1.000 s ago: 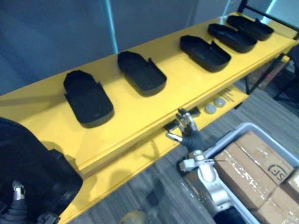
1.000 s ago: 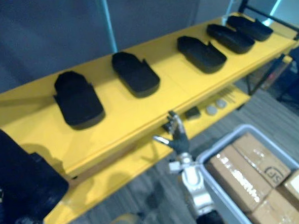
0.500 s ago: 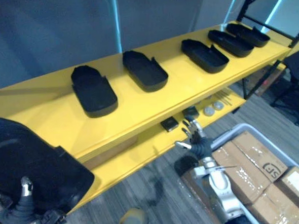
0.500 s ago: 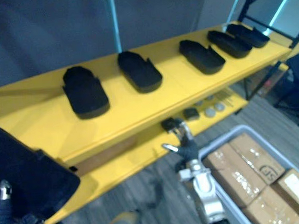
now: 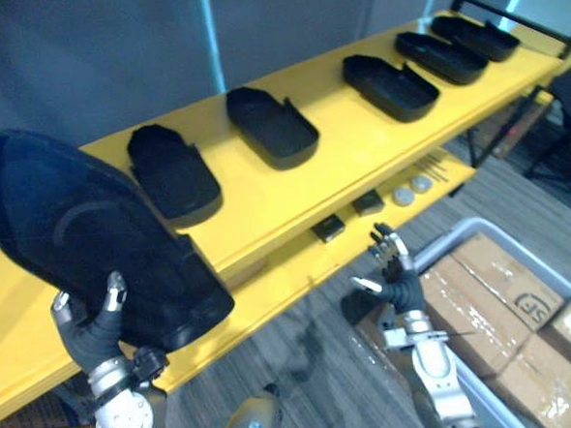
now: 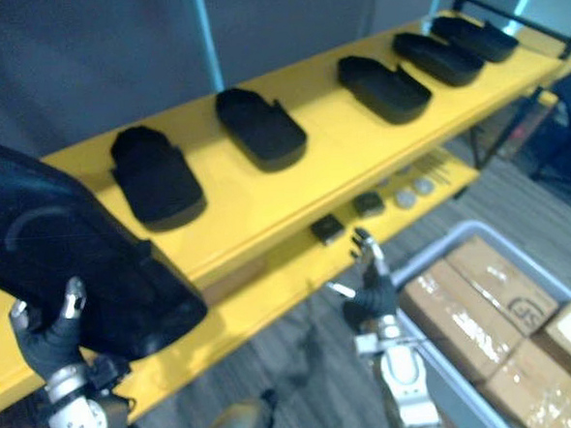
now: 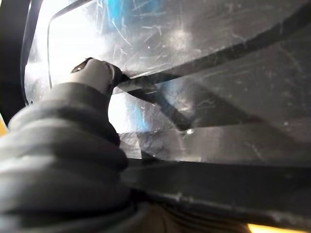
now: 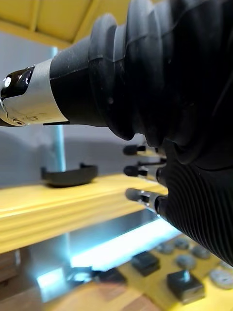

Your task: Walk over and take plastic housings, then place them on the shelf

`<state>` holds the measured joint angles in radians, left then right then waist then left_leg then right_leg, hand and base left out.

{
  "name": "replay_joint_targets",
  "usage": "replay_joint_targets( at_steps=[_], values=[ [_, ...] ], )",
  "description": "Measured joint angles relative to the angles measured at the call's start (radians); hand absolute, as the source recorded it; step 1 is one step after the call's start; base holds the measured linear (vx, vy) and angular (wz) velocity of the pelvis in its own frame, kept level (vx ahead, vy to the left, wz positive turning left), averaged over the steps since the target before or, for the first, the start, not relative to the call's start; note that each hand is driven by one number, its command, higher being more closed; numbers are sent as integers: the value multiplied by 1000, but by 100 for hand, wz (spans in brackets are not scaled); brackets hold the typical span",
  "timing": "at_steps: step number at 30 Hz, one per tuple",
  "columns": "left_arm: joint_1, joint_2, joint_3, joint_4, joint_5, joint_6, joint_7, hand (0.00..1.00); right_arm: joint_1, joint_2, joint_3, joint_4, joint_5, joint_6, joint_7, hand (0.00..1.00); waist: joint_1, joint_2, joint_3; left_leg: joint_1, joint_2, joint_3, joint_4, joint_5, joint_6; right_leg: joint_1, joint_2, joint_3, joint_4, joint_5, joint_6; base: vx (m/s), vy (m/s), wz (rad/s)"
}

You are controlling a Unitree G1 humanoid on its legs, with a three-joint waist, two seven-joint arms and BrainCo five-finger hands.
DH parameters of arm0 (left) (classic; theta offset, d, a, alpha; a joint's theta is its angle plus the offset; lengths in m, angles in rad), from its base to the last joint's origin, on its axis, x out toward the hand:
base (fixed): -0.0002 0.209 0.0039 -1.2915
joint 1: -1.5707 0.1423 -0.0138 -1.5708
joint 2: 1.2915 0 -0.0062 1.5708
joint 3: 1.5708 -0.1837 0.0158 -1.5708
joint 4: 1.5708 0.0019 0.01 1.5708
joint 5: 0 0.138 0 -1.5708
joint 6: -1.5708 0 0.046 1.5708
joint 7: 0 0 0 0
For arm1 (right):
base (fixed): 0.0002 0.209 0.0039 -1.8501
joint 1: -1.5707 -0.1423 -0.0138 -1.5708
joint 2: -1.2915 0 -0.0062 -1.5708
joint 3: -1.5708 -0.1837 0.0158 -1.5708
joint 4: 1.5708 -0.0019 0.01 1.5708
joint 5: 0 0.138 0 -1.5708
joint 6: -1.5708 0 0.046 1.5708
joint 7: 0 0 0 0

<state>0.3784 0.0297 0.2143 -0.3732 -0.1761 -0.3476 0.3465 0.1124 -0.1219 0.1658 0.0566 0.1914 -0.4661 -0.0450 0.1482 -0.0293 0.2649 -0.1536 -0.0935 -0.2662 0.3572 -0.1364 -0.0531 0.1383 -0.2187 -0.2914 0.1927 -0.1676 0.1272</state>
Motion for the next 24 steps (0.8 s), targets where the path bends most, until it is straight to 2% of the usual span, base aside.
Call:
replay_joint_targets(
  at_steps=[2, 5, 7, 10, 12, 14, 17, 20, 22, 23, 24],
  values=[
    [-1, 1, 1, 0, 27, 0, 8, 100, 0, -2, -1, -11, 0, -29, 1, 0, -12, 15, 29, -4, 13, 13, -1, -5, -1, -3, 10, 4, -12, -2, -3, -150, 13, -33],
    [-3, 2, 1, 0, 69, -2, 30, 100, 4, -1, -3, -11, 1, -58, 2, 0, -29, 12, 45, -11, 28, 47, -29, 2, -1, -39, 11, 20, 2, -8, -9, -122, 9, -13],
    [-21, 4, 0, 0, 87, -17, 45, 100, 7, -4, -13, -21, 2, -85, 0, 0, -42, 14, 47, -29, 29, 55, -41, 17, 0, -67, 2, 16, 32, -23, -6, -57, -14, 18],
    [-61, 6, 0, 0, 116, -30, 68, 100, -13, -4, -16, -24, -4, -120, -21, 0, -46, 20, 68, -48, 12, 51, 2, 21, 2, -101, -26, 9, 139, -67, 1, 22, -14, 23],
    [-83, 6, 0, 0, 117, -30, 68, 100, -32, -3, -18, -23, -19, -126, -55, 0, -52, 18, 84, -61, -4, 51, 58, 3, 6, -106, -52, -4, 213, -106, 13, 31, -1, 31],
    [-76, 8, 1, -1, 118, -30, 70, 100, -59, 1, -17, -24, -20, -126, -86, 0, -49, 17, 100, -60, -15, 56, 121, -37, 11, -102, -68, -5, 282, -150, 7, 11, 7, 17],
    [-51, 8, 14, -1, 140, -30, 76, 100, -67, 5, -19, -30, -20, -126, -88, 0, -43, 15, 101, -71, -27, 57, 184, -89, 17, -87, -81, -7, 328, -210, 16, 5, 19, 9],
    [-39, 9, 55, -12, 157, -29, 71, 100, -68, 15, -36, -31, -20, -126, -86, 0, -34, 8, 97, -77, -30, 61, 234, -141, 27, -62, -83, -14, 332, -249, 20, 46, 56, 12],
    [-35, 12, 94, -26, 174, -30, 69, 100, -61, 19, -54, -31, -19, -129, -86, 0, -25, -10, 77, -67, -25, 92, 250, -169, 57, -29, -81, -30, 322, -244, 28, 146, 47, 15],
    [-43, 22, 112, -30, 190, -32, 70, 100, -67, 17, -66, -31, -20, -151, -86, 0, -20, -14, 67, -62, -30, 82, 276, -192, 55, -72, -96, 5, 455, -202, -11, 161, 39, 29],
    [-45, 31, 115, -32, 201, -32, 72, 100, -70, 19, -67, -31, -21, -154, -86, 0, -23, -14, 66, -55, -36, 74, 289, -195, 53, -93, -99, 19, 515, -178, -37, 243, 94, 45]
  ],
)
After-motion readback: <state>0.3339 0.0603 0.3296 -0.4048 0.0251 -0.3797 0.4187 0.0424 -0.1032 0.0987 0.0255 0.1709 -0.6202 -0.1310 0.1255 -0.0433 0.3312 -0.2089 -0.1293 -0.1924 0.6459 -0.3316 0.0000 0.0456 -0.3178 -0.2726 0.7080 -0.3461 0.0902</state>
